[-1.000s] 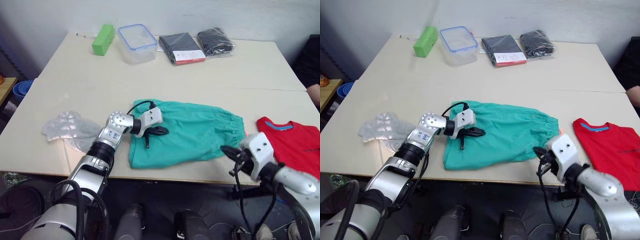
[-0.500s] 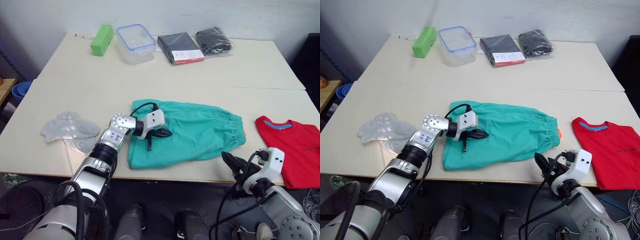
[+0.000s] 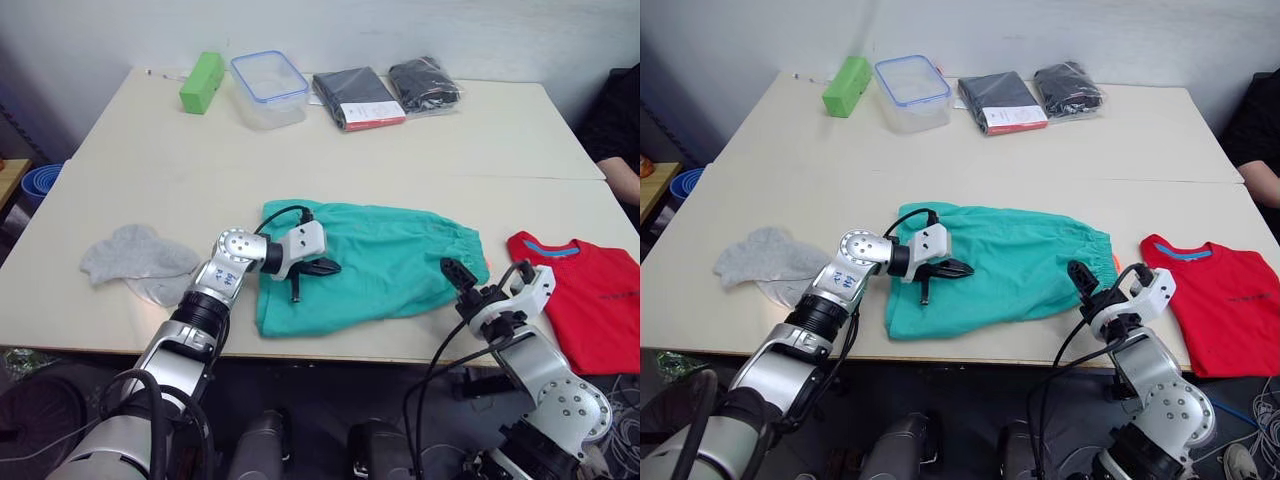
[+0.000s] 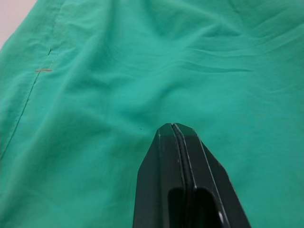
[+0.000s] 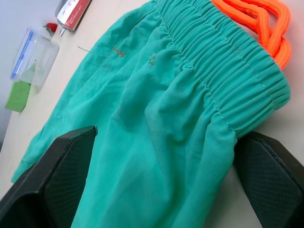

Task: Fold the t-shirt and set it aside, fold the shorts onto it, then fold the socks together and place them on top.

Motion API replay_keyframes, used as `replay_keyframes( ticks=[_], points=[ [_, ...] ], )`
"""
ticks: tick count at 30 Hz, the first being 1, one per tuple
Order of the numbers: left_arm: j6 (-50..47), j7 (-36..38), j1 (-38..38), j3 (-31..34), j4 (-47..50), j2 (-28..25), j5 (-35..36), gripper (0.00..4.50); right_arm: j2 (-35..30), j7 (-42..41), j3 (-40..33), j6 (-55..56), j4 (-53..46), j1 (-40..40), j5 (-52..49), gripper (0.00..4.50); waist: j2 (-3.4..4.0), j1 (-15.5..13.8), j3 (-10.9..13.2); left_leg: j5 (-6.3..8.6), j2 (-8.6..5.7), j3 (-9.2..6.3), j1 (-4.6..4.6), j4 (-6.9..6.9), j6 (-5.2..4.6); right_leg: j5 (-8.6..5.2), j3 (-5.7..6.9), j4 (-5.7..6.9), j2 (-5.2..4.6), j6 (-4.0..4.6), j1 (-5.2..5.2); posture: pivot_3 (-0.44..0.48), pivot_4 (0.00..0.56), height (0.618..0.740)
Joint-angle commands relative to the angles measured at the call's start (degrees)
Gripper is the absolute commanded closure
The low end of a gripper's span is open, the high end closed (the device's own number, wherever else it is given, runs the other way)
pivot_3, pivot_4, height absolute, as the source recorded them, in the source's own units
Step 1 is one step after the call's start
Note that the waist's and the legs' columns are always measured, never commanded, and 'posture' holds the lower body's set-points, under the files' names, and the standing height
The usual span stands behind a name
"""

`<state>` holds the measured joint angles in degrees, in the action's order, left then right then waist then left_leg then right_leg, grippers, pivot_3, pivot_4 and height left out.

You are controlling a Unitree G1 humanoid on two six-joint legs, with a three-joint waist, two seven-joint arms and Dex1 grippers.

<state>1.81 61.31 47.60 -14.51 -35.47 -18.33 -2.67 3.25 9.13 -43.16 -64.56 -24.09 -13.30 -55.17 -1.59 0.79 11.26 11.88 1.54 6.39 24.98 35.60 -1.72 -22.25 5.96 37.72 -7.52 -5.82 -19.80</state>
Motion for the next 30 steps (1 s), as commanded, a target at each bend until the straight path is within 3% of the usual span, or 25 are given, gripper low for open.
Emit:
replay_keyframes(
  ticks=[1, 11, 16, 21, 30],
  points=[
    [-0.17, -0.41, -0.49, 0.37, 3.00, -0.85, 0.32, 4.50, -1.48, 1.26, 2.24, 1.60, 2.53, 1.70, 0.10, 1.05, 0.00, 0.15, 0.00, 0.00, 0.00, 0.00, 0.00, 0.00, 0.00, 0.00, 0.00, 0.00, 0.00, 0.00, -0.01, 0.000, 0.150, 0.740],
    [-0.73, -1.65, -1.34, 0.45, 3.02, -1.72, 0.14, 4.50, -9.14, -4.75, 14.20, 6.79, -3.39, 2.81, 0.95, 4.46, 0.03, 0.85, 0.02, -0.19, -0.01, 0.32, 0.12, -0.40, 0.22, 0.00, -0.04, 0.12, 0.02, 0.00, -0.51, 0.000, 0.150, 0.740],
    [-1.47, -3.54, -2.01, 0.76, 3.37, -2.13, -0.18, 4.50, -17.96, -15.60, 23.90, 10.13, -7.47, -0.57, 2.75, 4.46, 0.03, 0.85, 0.02, -0.21, -0.01, 0.46, 0.15, -0.41, 0.16, 0.00, -0.02, 0.12, 0.01, 0.00, -0.62, 0.000, 0.150, 0.740],
    [-7.36, -5.85, -3.72, 4.64, 9.71, -4.15, 2.54, 4.50, -25.37, -28.21, 34.38, 9.80, -6.92, -10.11, 2.50, 4.46, 0.07, 1.17, 0.05, -0.22, 0.04, 0.48, 0.15, -0.41, 0.16, 0.00, 0.00, 0.16, 0.03, 0.01, -0.68, 0.000, 0.150, 0.740],
    [-21.93, -9.78, -14.80, 15.78, 31.20, -14.18, 8.42, 4.50, -27.34, -45.96, 55.95, 14.55, 6.45, -26.92, 14.31, 4.46, 0.07, 0.83, 0.06, -0.26, 0.08, 0.45, 0.20, -0.38, 0.23, 0.05, 0.00, 0.22, -0.02, 0.08, -0.70, 0.000, 0.150, 0.740]
  ],
)
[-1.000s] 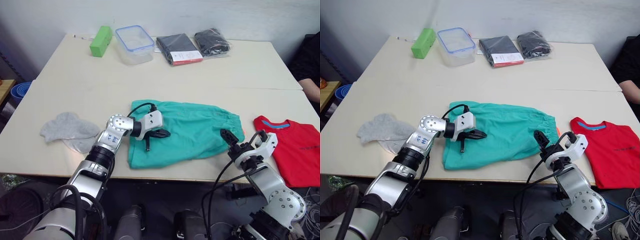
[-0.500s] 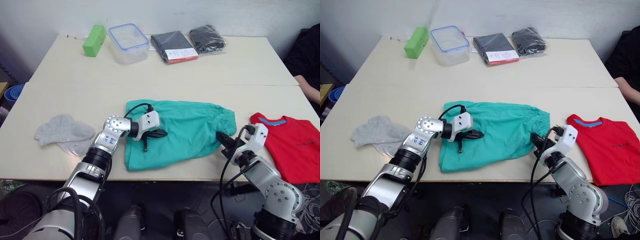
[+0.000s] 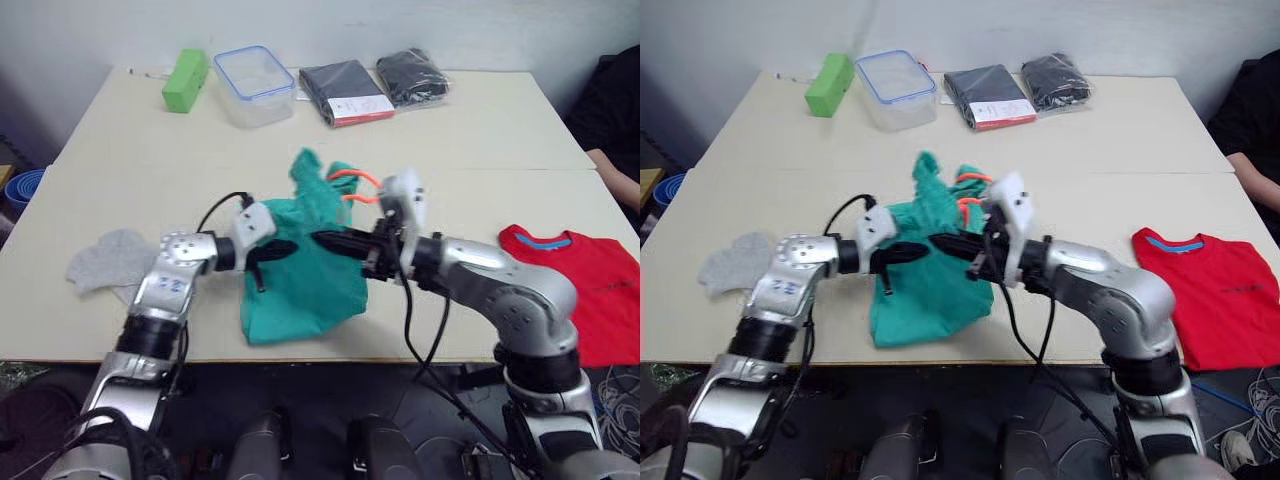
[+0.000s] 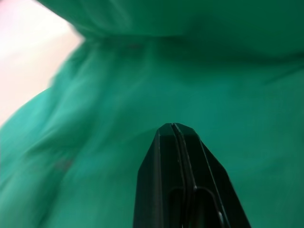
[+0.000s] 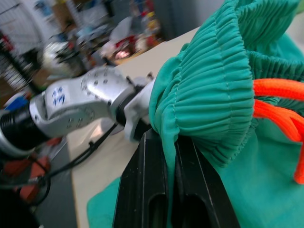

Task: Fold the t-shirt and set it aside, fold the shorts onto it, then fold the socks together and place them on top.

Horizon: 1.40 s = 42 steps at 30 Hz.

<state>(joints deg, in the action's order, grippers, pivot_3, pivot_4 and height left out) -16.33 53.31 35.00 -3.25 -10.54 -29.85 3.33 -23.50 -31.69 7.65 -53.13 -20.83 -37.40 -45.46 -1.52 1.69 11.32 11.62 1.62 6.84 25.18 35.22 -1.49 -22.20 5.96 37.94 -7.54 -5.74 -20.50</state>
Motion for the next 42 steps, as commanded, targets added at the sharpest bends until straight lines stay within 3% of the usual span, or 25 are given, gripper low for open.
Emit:
replay_keyframes(
  ticks=[1, 6, 7, 10, 18, 22, 25, 33, 38, 42],
  points=[
    [-5.16, -2.48, -3.32, 6.01, 7.74, -3.73, 3.02, 4.50, -0.79, -6.89, 7.45, 4.33, 4.82, -3.90, 6.79, 4.46, -0.01, -0.10, 0.01, 0.00, -0.02, 0.02, 0.00, 0.00, -0.01, 0.00, 0.00, -0.04, -0.01, 0.00, 0.00, 0.000, 0.150, 0.740],
    [-10.04, -5.46, -9.20, 13.01, 12.60, -9.02, 5.05, 4.50, 0.23, -14.17, 15.56, 9.33, 14.09, -7.28, 15.08, 4.46, -0.02, 0.00, 0.01, 0.01, -0.04, 0.02, 0.01, 0.02, -0.03, 0.00, 0.02, -0.03, -0.04, 0.00, 0.01, 0.000, 0.150, 0.740],
    [-10.53, -5.92, -9.53, 13.52, 13.13, -9.54, 5.23, 4.50, 0.47, -15.38, 15.69, 9.12, 14.73, -7.55, 15.11, 4.25, -0.02, -0.08, 0.01, 0.01, -0.03, 0.02, 0.01, 0.02, -0.03, 0.00, 0.02, -0.03, -0.04, 0.00, -0.01, 0.000, 0.150, 0.740],
    [-11.72, -7.07, -8.78, 14.25, 14.02, -10.38, 5.90, 4.50, 0.52, -20.35, 14.91, 7.70, 14.10, -7.95, 12.91, 3.49, -0.03, -0.21, 0.02, 0.00, -0.04, -0.04, 0.03, 0.01, -0.02, 0.00, 0.02, -0.02, -0.05, 0.00, 0.00, 0.000, 0.150, 0.740],
    [-12.86, -6.09, -1.31, 10.73, 16.41, -8.95, 8.99, 4.50, -2.50, -26.75, 5.64, 1.82, 10.05, -8.91, 4.31, 0.75, -0.06, -0.18, 0.03, 0.01, -0.04, -0.04, 0.04, 0.01, 0.00, 0.02, 0.03, -0.03, -0.04, 0.02, 0.01, 0.000, 0.150, 0.740],
    [-14.07, -3.09, 1.04, 7.46, 19.85, -7.33, 12.69, 4.50, -3.09, -24.20, 3.77, 4.49, 13.23, -10.07, 8.39, 0.75, -0.06, -0.14, 0.03, 0.02, -0.04, -0.01, 0.02, 0.01, 0.02, 0.02, 0.02, -0.03, -0.03, 0.02, 0.01, 0.000, 0.150, 0.740],
    [-14.56, 1.43, -0.67, 1.60, 23.35, -8.17, 13.32, 4.50, -1.69, -19.55, 4.63, 9.90, 19.94, -11.89, 15.59, 1.41, -0.05, 0.21, 0.03, 0.00, 0.00, 0.09, -0.01, -0.02, 0.08, 0.02, 0.03, -0.03, 0.03, 0.02, -0.02, 0.000, 0.150, 0.740],
    [-7.67, -2.07, -8.33, -7.93, 16.40, -11.07, 0.95, 4.50, 5.77, -15.96, 12.40, 28.70, 33.08, -14.46, 32.37, 4.34, -0.04, 0.66, 0.04, -0.08, 0.06, 0.26, -0.05, -0.07, 0.17, 0.01, 0.00, 0.04, 0.11, 0.02, -0.16, 0.000, 0.150, 0.740],
    [-5.02, -4.61, -12.51, -8.86, 13.92, -10.68, -2.03, 4.50, 9.45, -13.25, 17.95, 43.49, 46.19, -17.01, 44.24, 4.45, -0.03, 0.67, 0.04, -0.07, 0.05, 0.22, -0.07, -0.06, 0.15, 0.01, -0.02, 0.04, 0.04, 0.02, -0.11, 0.000, 0.150, 0.740],
    [-4.83, -5.75, -15.36, -8.85, 14.50, -10.74, -2.37, 4.50, 9.79, -4.66, 20.48, 55.38, 60.74, -20.79, 54.46, 4.45, -0.03, 0.89, 0.03, -0.07, 0.04, 0.21, -0.13, -0.06, 0.15, 0.01, -0.03, 0.06, 0.03, 0.02, -0.07, 0.000, 0.150, 0.740]
  ],
)
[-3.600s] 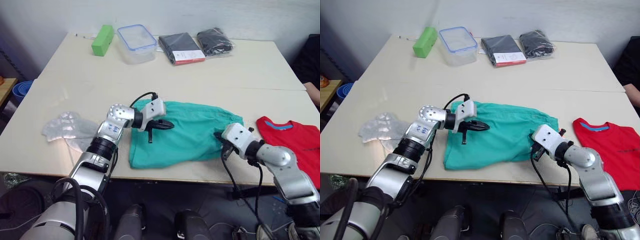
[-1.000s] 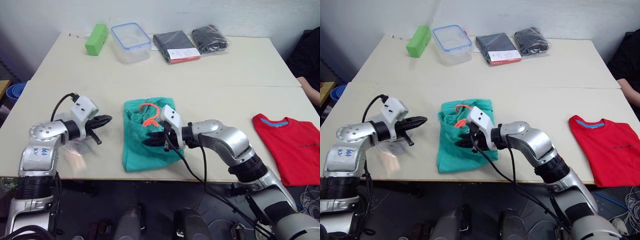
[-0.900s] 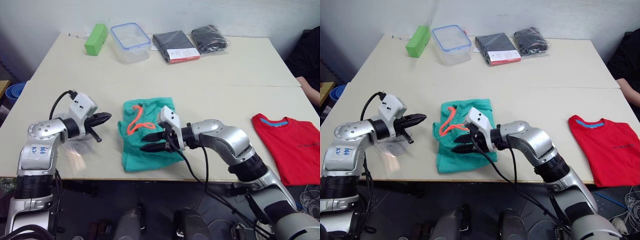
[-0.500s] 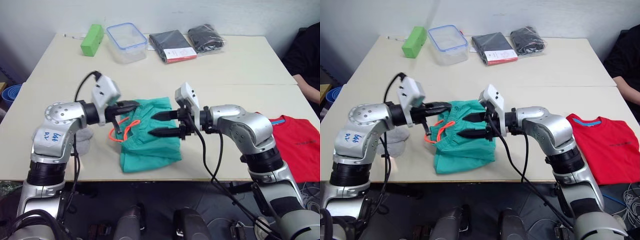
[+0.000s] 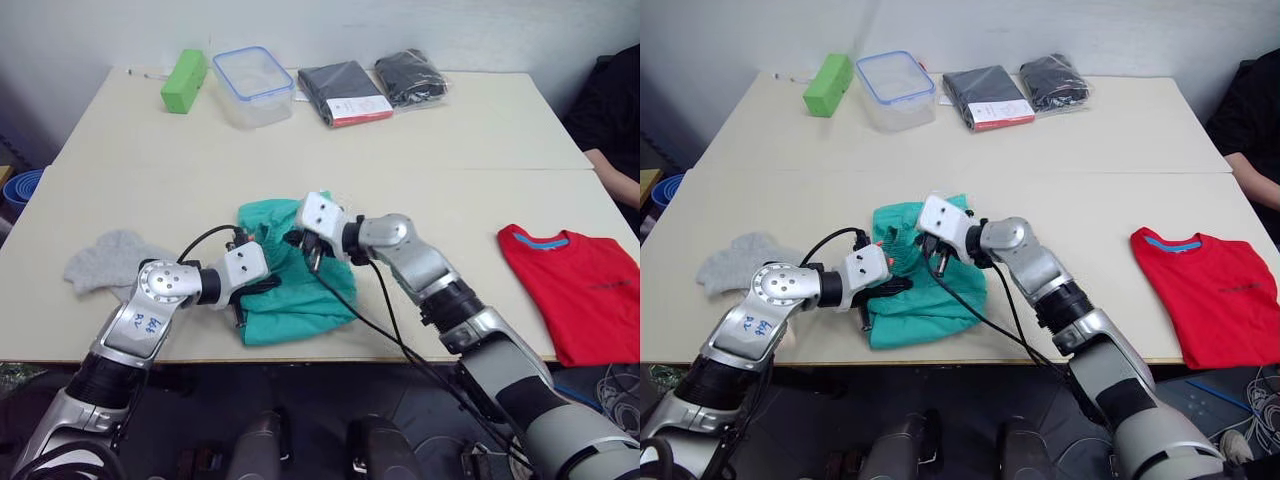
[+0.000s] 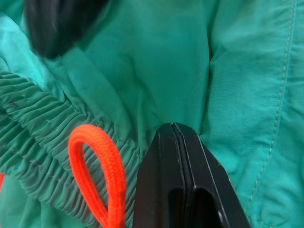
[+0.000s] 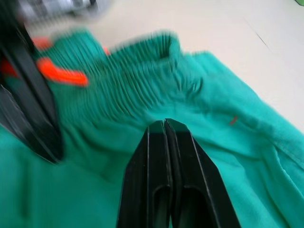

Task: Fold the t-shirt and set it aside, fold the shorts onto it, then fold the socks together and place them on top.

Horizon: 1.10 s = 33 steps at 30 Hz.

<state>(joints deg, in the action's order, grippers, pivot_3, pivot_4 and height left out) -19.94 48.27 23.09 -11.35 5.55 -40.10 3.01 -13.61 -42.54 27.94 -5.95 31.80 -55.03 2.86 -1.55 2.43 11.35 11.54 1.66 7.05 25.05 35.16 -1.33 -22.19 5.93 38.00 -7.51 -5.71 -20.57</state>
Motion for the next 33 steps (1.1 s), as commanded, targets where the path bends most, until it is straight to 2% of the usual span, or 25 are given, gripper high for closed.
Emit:
replay_keyframes(
  ticks=[1, 7, 10, 13, 18, 22, 26, 29, 33],
  points=[
    [-1.34, -0.92, -3.92, -0.62, -1.42, -0.46, -2.01, 4.50, 0.13, 7.88, -0.80, 9.37, 10.96, -4.37, 6.61, 4.45, 0.00, 0.32, 0.00, 0.00, 0.00, 0.00, -0.02, 0.00, 0.01, 0.00, -0.01, 0.02, 0.00, 0.00, 0.01, 0.000, 0.150, 0.740],
    [-1.43, -1.31, -5.69, 0.28, -0.87, -0.54, -1.78, 4.50, -0.80, 14.78, -6.86, 14.35, 22.85, -11.19, 7.47, 4.45, 0.02, 0.88, -0.01, -0.04, 0.02, -0.05, -0.18, -0.01, 0.07, 0.00, -0.06, 0.29, 0.00, 0.02, 0.05, 0.000, 0.150, 0.740],
    [-2.44, -0.58, -4.80, 1.63, 0.31, -0.11, 0.08, 4.50, 0.13, 7.58, -12.79, 13.76, 20.80, -11.26, 0.79, 4.45, 0.02, 0.93, -0.01, -0.03, 0.04, -0.05, -0.38, -0.10, 0.11, 0.00, -0.14, 0.33, -0.01, 0.02, 0.16, 0.000, 0.150, 0.740],
    [-5.66, 2.96, -1.79, 4.67, 3.17, 0.36, 6.40, 4.50, -1.35, -4.25, -14.59, 6.92, 8.00, -6.09, -5.25, 4.45, 0.02, 0.82, -0.01, -0.01, 0.06, -0.07, -0.45, -0.14, 0.14, 0.00, -0.18, 0.41, -0.01, 0.02, 0.20, 0.000, 0.150, 0.740],
    [-11.10, 6.24, 7.53, 6.93, 3.24, 1.17, 12.62, 4.50, -4.42, -11.47, -12.57, -5.02, -13.18, 4.23, -8.10, 4.45, 0.03, 0.24, 0.00, 0.02, 0.05, -0.29, -0.06, -0.01, 0.18, 0.00, -0.10, 0.46, 0.00, 0.02, 0.00, 0.000, 0.150, 0.740],
    [-8.67, 5.90, 16.66, 3.81, -5.90, 3.14, 9.24, 4.50, -6.61, -12.98, -8.63, -8.89, -21.31, 10.80, -5.37, 4.45, 0.03, -0.81, 0.00, -0.01, -0.02, -0.30, 0.07, 0.08, 0.12, 0.00, -0.03, 0.25, 0.03, 0.02, 0.00, 0.000, 0.150, 0.740],
    [-0.80, 4.53, 24.06, -1.32, -22.79, 6.17, 1.74, 4.50, -9.09, -13.68, -4.97, -10.32, -24.31, 15.24, -1.60, 4.45, 0.02, -0.86, 0.00, -0.07, -0.07, -0.11, 0.06, 0.07, 0.01, 0.00, 0.14, 0.07, 0.10, 0.02, 0.01, 0.000, 0.150, 0.740],
    [6.83, 3.54, 27.09, -4.35, -35.16, 7.23, -3.75, 4.50, -12.22, -16.56, -4.30, -12.03, -29.61, 18.42, -2.10, 4.45, 0.03, -0.75, 0.00, -0.08, -0.06, 0.00, 0.06, 0.07, -0.02, 0.00, 0.13, 0.07, 0.12, 0.01, -0.04, 0.000, 0.150, 0.740],
    [14.22, 2.71, 29.63, -4.20, -45.00, 7.55, -6.23, 4.50, -17.99, -21.98, -4.97, -15.70, -39.86, 24.01, -5.90, 4.45, -0.01, -1.00, 0.00, -0.07, -0.04, -0.09, 0.07, 0.07, -0.01, 0.00, 0.19, 0.03, 0.06, 0.01, 0.00, 0.000, 0.150, 0.740]
  ],
)
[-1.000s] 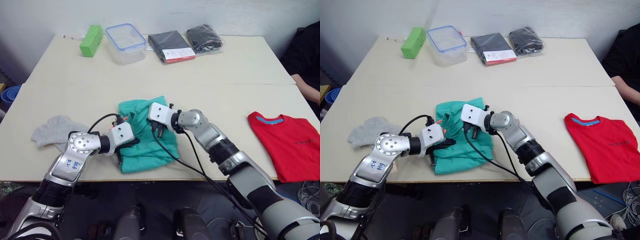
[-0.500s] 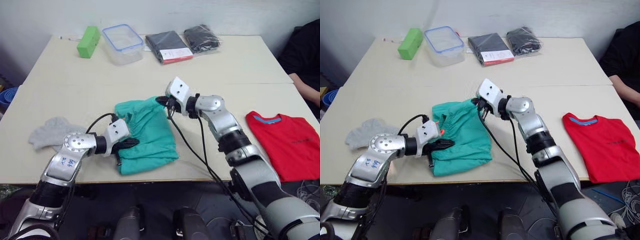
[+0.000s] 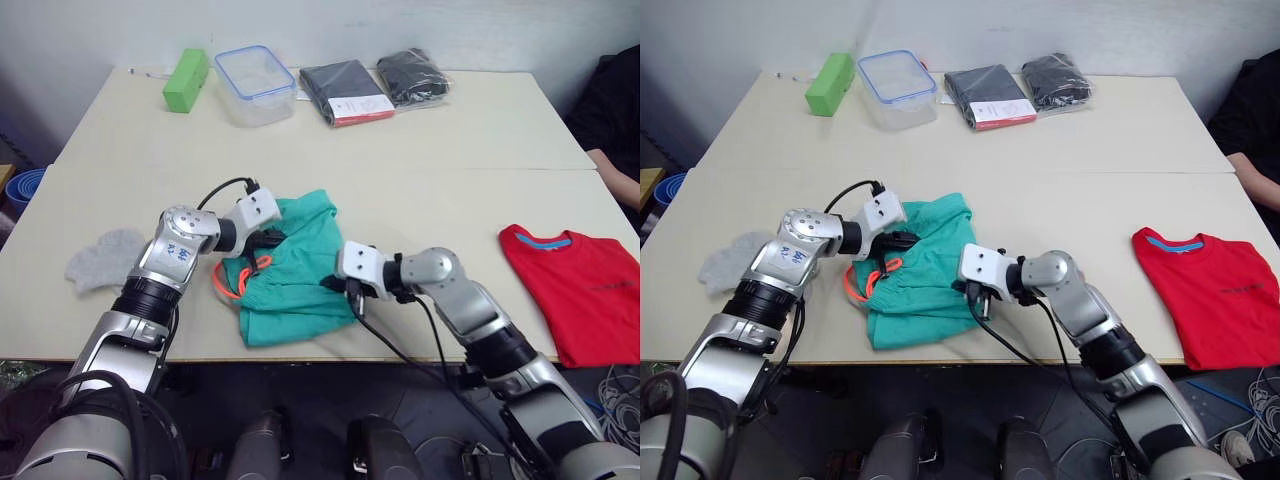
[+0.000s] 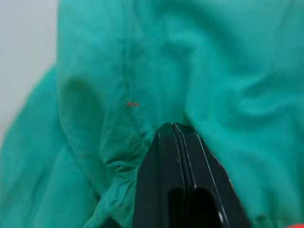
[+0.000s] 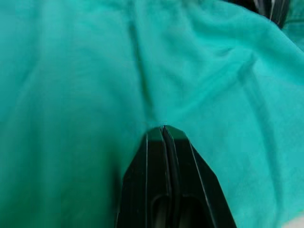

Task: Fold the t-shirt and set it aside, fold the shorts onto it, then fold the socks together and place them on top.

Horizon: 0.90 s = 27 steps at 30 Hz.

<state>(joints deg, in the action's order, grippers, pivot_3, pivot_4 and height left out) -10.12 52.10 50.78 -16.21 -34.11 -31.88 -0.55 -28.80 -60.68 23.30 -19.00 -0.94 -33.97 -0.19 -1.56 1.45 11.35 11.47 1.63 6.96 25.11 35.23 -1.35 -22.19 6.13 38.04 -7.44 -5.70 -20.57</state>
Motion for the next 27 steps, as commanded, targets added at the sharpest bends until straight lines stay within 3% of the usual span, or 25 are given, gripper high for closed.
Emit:
replay_keyframes(
  ticks=[1, 6, 11, 13, 18, 24, 27],
  points=[
    [5.27, -1.37, 2.61, 1.37, -7.01, -0.63, -2.53, 4.50, -4.28, -4.85, -0.92, -3.73, -9.51, 4.54, -4.09, 4.45, 0.00, 0.04, 0.00, 0.00, -0.01, 0.01, 0.00, 0.01, 0.00, 0.00, 0.01, -0.03, -0.01, 0.00, 0.01, 0.000, 0.150, 0.740],
    [7.87, 1.85, 2.71, 5.05, -7.00, -1.64, 0.29, 4.50, -7.82, -6.00, -7.61, -10.02, -16.06, 8.96, -12.23, 4.45, -0.07, 0.23, 0.03, 0.01, 0.03, 0.05, -0.01, 0.06, -0.02, 0.00, 0.04, -0.06, -0.02, 0.00, 0.05, 0.000, 0.150, 0.740],
    [4.66, 10.62, -4.52, 9.33, 8.52, -4.43, 7.77, 4.50, -5.67, -0.90, -16.77, -25.55, -11.62, 3.46, -20.97, 4.29, -0.07, 0.35, 0.04, -0.01, 0.07, 0.03, -0.01, 0.07, 0.00, 0.02, 0.03, -0.02, -0.03, 0.03, 0.02, 0.000, 0.150, 0.740],
    [2.12, 11.91, -7.33, 10.49, 14.94, -5.44, 9.93, 4.50, -4.59, 0.83, -19.06, -33.40, -8.37, 0.11, -24.42, 3.88, -0.07, 0.15, 0.04, -0.01, 0.06, -0.02, 0.00, 0.07, 0.00, 0.03, 0.00, -0.02, -0.05, 0.05, 0.03, 0.000, 0.150, 0.740],
    [-2.03, 12.16, -12.00, 10.84, 24.96, -6.70, 11.24, 4.50, 0.13, 5.68, -20.42, -44.47, 1.92, -7.43, -27.31, 2.11, -0.07, 0.01, 0.04, -0.02, 0.03, -0.18, 0.05, 0.08, 0.00, 0.07, -0.12, -0.04, -0.08, 0.12, 0.11, 0.000, 0.150, 0.740],
    [3.89, 7.65, -14.94, 7.65, 21.73, -6.53, 3.85, 4.50, 6.91, 11.11, -17.36, -44.76, 16.28, -14.27, -23.83, 0.09, -0.07, 0.25, 0.04, -0.02, 0.02, -0.08, 0.06, 0.06, -0.02, 0.06, -0.03, -0.01, -0.02, 0.11, 0.03, 0.000, 0.150, 0.740],
    [6.69, 6.34, -16.27, 6.67, 19.40, -6.37, 1.66, 4.50, 10.69, 16.21, -17.86, -42.96, 25.90, -17.81, -21.02, 0.04, -0.06, 0.64, 0.04, -0.03, 0.05, 0.05, 0.01, 0.02, -0.01, 0.06, 0.01, 0.06, -0.01, 0.11, -0.04, 0.000, 0.150, 0.740]
  ],
)
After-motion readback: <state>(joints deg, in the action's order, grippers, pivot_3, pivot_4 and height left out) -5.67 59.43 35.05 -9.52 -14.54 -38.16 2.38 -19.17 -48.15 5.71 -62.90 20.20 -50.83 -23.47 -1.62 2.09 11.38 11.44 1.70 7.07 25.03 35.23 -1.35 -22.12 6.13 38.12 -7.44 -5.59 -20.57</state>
